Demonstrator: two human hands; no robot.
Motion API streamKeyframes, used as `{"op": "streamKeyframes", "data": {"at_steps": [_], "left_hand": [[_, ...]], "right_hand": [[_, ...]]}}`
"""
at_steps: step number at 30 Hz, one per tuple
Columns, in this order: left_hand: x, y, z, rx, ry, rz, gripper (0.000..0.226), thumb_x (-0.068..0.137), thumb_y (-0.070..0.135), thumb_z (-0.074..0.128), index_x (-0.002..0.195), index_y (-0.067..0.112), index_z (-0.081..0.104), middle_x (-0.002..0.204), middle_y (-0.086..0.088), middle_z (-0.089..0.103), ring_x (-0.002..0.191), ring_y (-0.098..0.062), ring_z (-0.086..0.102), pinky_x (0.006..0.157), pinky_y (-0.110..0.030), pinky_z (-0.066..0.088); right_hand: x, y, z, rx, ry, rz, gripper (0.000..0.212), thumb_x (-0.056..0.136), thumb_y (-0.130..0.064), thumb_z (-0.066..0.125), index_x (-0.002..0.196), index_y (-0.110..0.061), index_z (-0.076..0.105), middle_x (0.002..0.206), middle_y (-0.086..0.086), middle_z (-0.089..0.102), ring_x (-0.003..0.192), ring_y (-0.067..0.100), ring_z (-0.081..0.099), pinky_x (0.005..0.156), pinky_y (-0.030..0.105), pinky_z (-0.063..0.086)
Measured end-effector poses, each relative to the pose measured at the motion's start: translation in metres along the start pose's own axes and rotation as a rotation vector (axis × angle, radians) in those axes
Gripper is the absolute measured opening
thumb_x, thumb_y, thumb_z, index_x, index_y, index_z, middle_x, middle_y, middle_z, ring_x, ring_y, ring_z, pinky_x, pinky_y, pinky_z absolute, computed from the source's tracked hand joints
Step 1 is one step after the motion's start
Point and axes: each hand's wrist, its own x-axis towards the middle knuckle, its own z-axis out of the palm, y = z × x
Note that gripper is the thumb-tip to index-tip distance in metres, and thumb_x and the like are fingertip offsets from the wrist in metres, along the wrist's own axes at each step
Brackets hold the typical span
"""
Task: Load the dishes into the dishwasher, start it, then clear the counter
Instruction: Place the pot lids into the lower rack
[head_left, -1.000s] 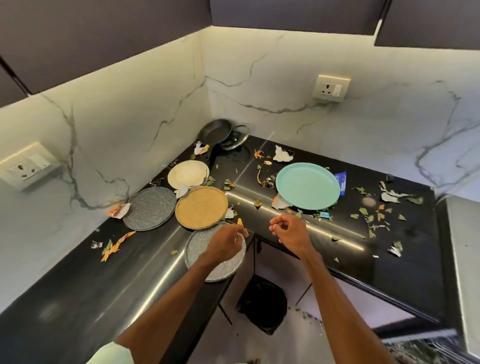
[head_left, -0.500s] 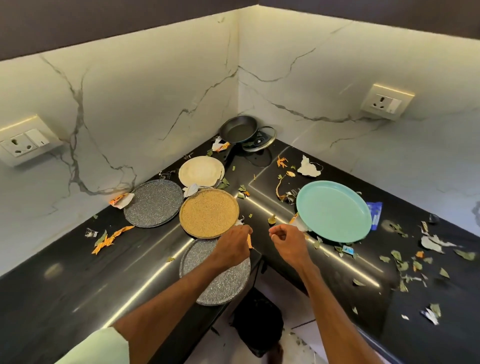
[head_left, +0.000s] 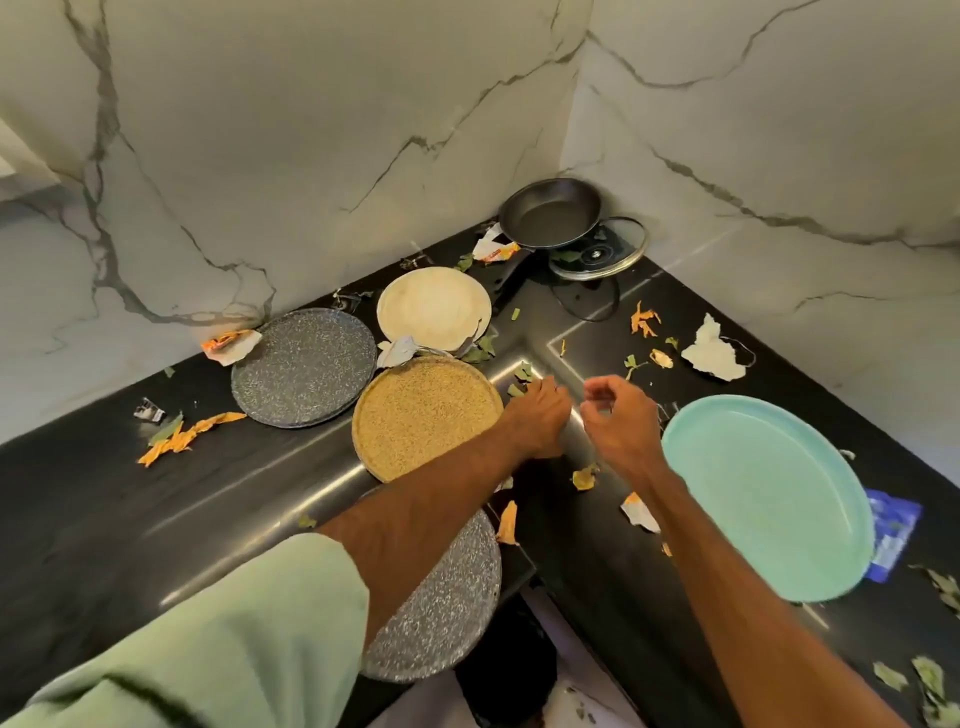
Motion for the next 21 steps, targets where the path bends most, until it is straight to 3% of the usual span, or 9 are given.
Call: {"op": "streamKeyframes", "data": {"at_steps": [3,6,9,11,13,15,18,21], "left_hand": [[0.032,-0.007,-0.007,0.057,-0.117,-0.083,0.089,0.083,0.042,0.076,0.147,0.003,0.028,0.155,-0.019,0.029,0.146,-0.033,0.026,0.115,-0.042,0.033],[0.060,-0.009,-0.015,0.161,-0.221,-0.118,0.116,0.070,0.055,0.083,0.154,0.006,0.019,0.161,-0.020,0.019,0.149,-0.040,0.017,0.117,-0.047,0.028],[0.084,-0.007,-0.014,0.261,-0.275,-0.122,0.117,0.063,0.065,0.083,0.151,0.007,0.033,0.156,-0.019,0.030,0.146,-0.043,0.022,0.115,-0.050,0.030],[0.095,-0.006,-0.008,0.287,-0.281,-0.115,0.114,0.060,0.068,0.083,0.145,0.005,0.041,0.152,-0.021,0.037,0.142,-0.045,0.026,0.114,-0.053,0.028],[0.100,-0.007,0.000,0.290,-0.273,-0.111,0.113,0.060,0.067,0.083,0.143,0.002,0.043,0.152,-0.025,0.035,0.143,-0.049,0.023,0.116,-0.057,0.024],[0.102,-0.009,0.003,0.285,-0.272,-0.107,0.113,0.060,0.067,0.083,0.144,0.004,0.042,0.155,-0.027,0.030,0.146,-0.051,0.016,0.119,-0.060,0.020],[0.104,-0.012,0.007,0.269,-0.263,-0.098,0.115,0.059,0.068,0.083,0.147,0.008,0.039,0.156,-0.027,0.028,0.146,-0.052,0.014,0.119,-0.061,0.017],[0.101,-0.008,0.003,0.251,-0.266,-0.128,0.122,0.065,0.059,0.084,0.153,0.000,0.023,0.160,-0.031,0.013,0.147,-0.054,0.004,0.119,-0.060,0.013]], "right_hand": [[0.044,0.000,0.004,0.038,-0.022,0.022,0.032,0.088,-0.008,0.071,0.119,-0.009,0.064,0.105,0.001,0.067,0.092,0.012,0.064,0.074,0.013,0.045],[0.088,-0.001,0.005,0.058,-0.024,0.056,0.034,0.088,-0.019,0.073,0.119,-0.012,0.061,0.104,-0.001,0.066,0.087,0.006,0.061,0.074,0.016,0.048],[0.139,0.005,0.009,0.071,-0.026,0.102,0.038,0.081,-0.039,0.073,0.103,-0.009,0.067,0.087,-0.002,0.066,0.082,0.012,0.062,0.086,0.039,0.058],[0.172,0.011,0.011,0.157,-0.005,0.159,0.053,0.070,-0.053,0.073,0.091,-0.004,0.070,0.075,0.004,0.064,0.071,0.015,0.062,0.080,0.051,0.060],[0.199,0.012,0.013,0.368,0.003,0.296,0.069,0.072,-0.051,0.078,0.114,0.001,0.064,0.102,0.016,0.071,0.089,0.022,0.072,0.077,0.042,0.063],[0.220,0.012,0.014,0.549,-0.003,0.409,0.074,0.082,-0.044,0.078,0.131,0.001,0.047,0.126,0.029,0.061,0.110,0.035,0.068,0.085,0.040,0.061],[0.244,0.011,0.017,0.616,-0.013,0.493,0.078,0.085,-0.047,0.076,0.141,-0.006,0.040,0.120,0.027,0.064,0.096,0.032,0.072,0.085,0.040,0.061],[0.266,0.016,0.017,0.731,-0.015,0.501,0.070,0.088,-0.042,0.074,0.139,-0.002,0.048,0.104,0.023,0.068,0.087,0.031,0.074,0.077,0.041,0.063]]}}
